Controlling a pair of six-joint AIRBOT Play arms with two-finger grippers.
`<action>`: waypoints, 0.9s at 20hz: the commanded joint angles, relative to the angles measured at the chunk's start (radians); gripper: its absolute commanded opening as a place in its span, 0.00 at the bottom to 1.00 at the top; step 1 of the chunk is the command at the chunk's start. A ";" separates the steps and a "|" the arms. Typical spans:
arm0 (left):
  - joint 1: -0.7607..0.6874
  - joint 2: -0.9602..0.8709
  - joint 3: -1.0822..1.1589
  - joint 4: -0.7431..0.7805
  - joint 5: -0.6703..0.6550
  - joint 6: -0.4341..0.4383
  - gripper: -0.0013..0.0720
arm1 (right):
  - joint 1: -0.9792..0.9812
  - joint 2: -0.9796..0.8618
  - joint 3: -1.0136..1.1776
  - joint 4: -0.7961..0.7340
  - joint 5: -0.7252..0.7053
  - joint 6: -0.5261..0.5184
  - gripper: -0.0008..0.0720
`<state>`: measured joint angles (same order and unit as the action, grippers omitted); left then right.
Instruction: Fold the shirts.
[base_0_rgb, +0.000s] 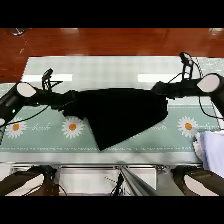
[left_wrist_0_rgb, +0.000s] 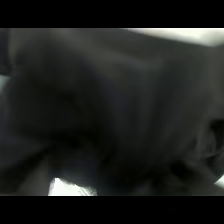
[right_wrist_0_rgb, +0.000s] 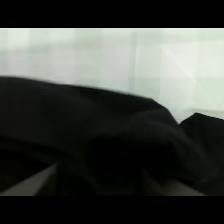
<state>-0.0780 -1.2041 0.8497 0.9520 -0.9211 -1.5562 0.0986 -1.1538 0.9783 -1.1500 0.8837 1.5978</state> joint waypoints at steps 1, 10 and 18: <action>0.097 -0.047 0.113 0.036 -0.127 0.003 0.98 | -0.094 -0.095 0.104 0.022 0.078 -0.031 0.87; 0.319 0.061 -0.040 -0.201 -0.320 0.145 0.98 | -0.748 0.138 -0.179 0.003 0.261 -0.096 0.86; -0.135 -0.134 -0.125 -0.455 0.035 0.280 0.98 | -0.522 0.167 -0.391 0.161 0.208 -0.211 0.86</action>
<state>-0.0917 -1.2526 0.7010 0.5583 -0.9707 -1.3029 -0.4847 -0.9939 0.6258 -1.0145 1.1126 1.4075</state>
